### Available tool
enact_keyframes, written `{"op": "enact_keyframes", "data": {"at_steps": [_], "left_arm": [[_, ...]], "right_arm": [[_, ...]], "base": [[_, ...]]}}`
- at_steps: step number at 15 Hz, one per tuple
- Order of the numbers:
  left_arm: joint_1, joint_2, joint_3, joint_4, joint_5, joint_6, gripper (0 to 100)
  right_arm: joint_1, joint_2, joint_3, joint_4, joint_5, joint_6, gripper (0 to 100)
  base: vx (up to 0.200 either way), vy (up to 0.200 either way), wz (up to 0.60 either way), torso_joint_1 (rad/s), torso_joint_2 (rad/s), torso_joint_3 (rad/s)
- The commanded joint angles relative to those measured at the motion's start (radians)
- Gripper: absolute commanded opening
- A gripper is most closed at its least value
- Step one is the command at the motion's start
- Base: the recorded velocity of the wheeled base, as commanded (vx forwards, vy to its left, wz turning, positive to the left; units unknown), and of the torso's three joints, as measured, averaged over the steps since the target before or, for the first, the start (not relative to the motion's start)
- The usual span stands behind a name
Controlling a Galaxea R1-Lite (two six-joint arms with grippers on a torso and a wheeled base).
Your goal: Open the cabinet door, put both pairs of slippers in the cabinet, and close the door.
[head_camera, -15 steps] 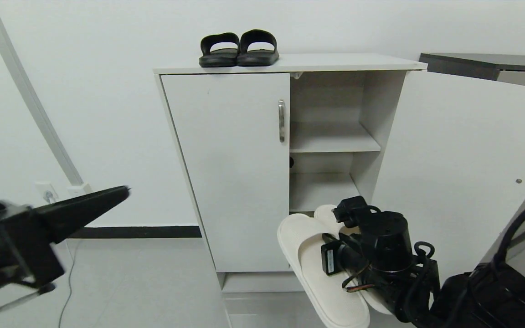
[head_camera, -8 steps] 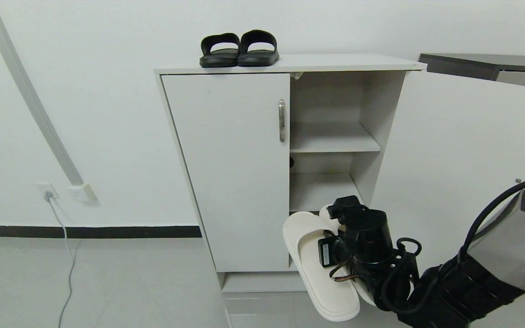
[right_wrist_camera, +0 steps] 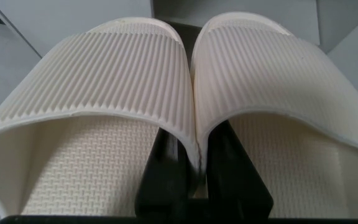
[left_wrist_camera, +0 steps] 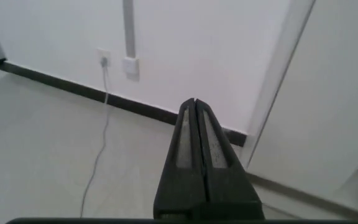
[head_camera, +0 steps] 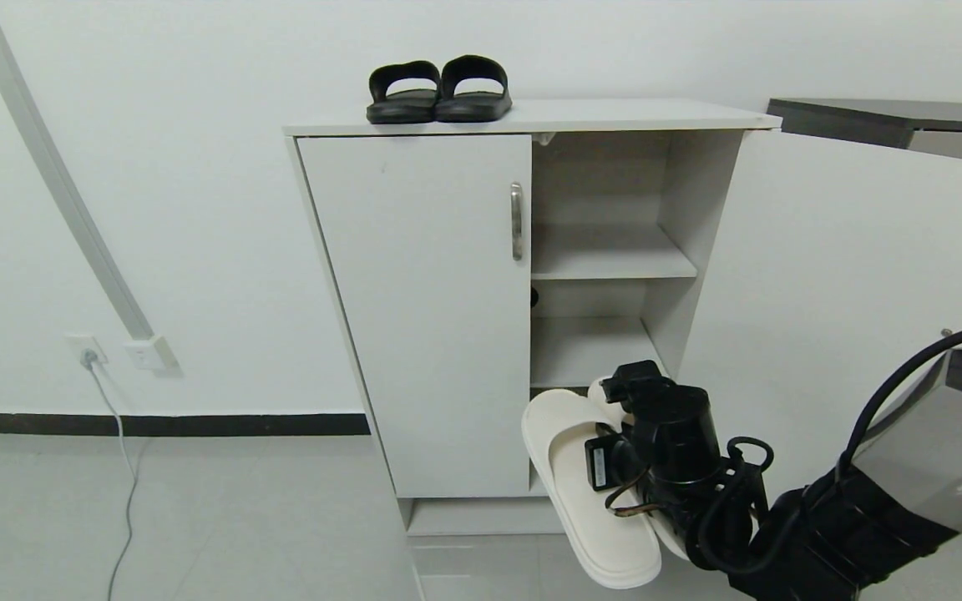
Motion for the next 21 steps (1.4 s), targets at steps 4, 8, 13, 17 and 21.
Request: {"op": "enact_keyframes", "data": {"at_steps": [4, 8, 13, 17, 21], "left_arm": [[0.009, -0.064, 0.026, 0.061, -0.352, 0.012, 0], [0.009, -0.064, 0.026, 0.049, -0.399, 0.018, 0], [0.009, -0.064, 0.026, 0.049, -0.401, 0.015, 0], [0.009, -0.064, 0.026, 0.049, -0.399, 0.013, 0], [0.009, -0.064, 0.026, 0.049, -0.399, 0.012, 0]], "right_arm": [[0.009, 0.002, 0.005, -0.002, 0.000, 0.000, 0], [0.016, 0.011, -0.003, -0.002, -0.040, -0.020, 0], [0.016, 0.128, -0.156, 0.000, -0.201, -0.025, 0], [0.004, 0.175, -0.196, 0.000, -0.250, -0.022, 0], [0.002, 0.175, -0.202, -0.002, -0.250, -0.020, 0]], "base": [[0.000, 0.000, 0.00, 0.000, 0.00, 0.000], [0.000, 0.000, 0.00, 0.000, 0.00, 0.000], [0.000, 0.000, 0.00, 0.000, 0.00, 0.000], [0.000, -0.050, 0.00, 0.002, 0.00, 0.001], [0.000, -0.200, 0.00, 0.001, 0.00, 0.000]]}}
